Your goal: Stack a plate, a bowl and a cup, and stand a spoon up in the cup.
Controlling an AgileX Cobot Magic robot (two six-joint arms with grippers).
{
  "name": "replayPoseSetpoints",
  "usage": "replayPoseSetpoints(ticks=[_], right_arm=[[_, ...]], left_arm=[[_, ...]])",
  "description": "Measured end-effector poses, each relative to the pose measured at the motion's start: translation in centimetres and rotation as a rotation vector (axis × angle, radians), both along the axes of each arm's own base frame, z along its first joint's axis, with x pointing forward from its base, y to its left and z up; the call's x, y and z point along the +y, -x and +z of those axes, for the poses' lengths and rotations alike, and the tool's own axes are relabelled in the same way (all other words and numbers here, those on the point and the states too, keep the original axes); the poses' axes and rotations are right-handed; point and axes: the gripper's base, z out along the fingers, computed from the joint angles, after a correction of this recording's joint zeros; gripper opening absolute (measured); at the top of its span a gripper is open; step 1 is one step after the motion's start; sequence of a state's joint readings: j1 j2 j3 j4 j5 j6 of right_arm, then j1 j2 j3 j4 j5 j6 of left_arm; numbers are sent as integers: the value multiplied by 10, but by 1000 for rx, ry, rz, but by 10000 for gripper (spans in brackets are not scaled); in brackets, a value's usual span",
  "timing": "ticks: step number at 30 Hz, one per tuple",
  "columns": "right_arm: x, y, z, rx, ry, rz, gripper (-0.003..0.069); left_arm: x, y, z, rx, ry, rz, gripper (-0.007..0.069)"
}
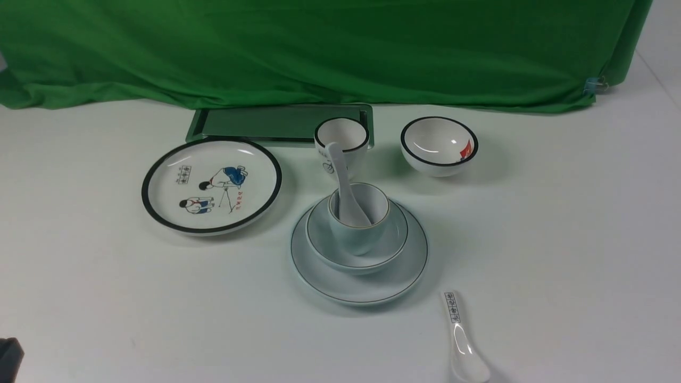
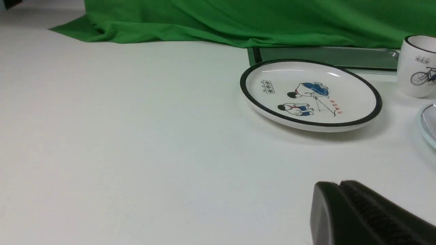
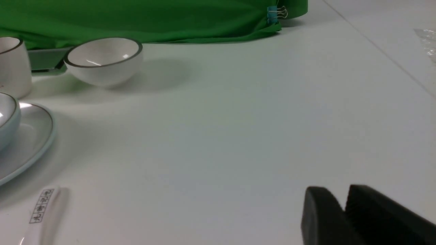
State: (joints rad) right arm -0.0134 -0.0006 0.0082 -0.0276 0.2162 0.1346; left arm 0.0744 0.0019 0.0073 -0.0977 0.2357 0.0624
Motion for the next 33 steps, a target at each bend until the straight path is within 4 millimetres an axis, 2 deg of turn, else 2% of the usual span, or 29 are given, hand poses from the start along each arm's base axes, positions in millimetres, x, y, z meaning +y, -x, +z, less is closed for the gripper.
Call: replayPoseSetpoints(ticks=[7,33], right_arm=[[0,0,0,0,0,0,165],[0,0,0,0,0,0,215]], left_arm=[[1,0,1,-6,-52,4,-30],[2,0,1,-4,-74,6,-30]])
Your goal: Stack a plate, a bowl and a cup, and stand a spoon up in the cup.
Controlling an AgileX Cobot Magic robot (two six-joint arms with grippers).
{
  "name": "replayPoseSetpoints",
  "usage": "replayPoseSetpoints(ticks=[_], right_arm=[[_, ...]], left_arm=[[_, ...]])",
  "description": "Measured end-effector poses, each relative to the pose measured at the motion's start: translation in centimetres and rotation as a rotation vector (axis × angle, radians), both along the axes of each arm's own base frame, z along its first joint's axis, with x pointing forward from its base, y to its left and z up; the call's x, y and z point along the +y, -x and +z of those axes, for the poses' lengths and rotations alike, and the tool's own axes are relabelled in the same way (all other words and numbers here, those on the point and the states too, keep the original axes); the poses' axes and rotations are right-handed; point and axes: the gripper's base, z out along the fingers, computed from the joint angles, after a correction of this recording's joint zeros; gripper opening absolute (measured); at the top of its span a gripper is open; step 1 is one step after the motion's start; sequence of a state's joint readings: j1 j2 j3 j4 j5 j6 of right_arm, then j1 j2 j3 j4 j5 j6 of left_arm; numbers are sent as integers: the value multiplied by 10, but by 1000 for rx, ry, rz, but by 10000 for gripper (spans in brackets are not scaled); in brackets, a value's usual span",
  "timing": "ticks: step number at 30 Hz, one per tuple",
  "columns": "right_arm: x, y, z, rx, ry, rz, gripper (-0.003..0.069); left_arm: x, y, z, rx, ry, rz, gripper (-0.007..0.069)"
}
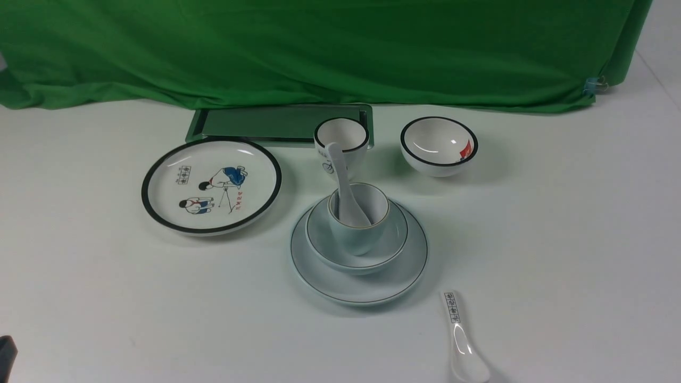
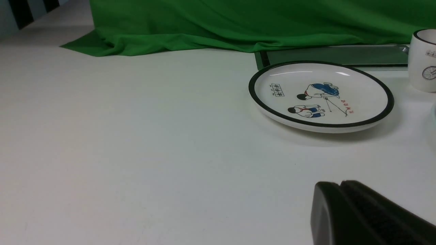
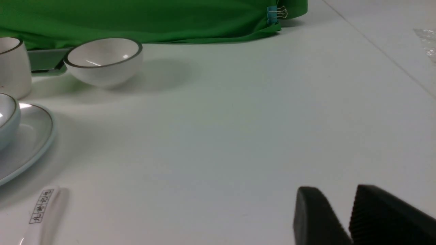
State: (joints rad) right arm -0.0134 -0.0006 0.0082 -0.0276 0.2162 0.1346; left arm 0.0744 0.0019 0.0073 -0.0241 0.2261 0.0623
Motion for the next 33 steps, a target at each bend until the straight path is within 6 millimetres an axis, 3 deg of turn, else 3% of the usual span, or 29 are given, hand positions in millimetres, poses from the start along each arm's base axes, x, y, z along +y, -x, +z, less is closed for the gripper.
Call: replayPoseSetpoints(ticks=[33], right_arm=[[0,0,0,0,0,0,241]], left_arm=[[0,0,0,0,0,0,-29]])
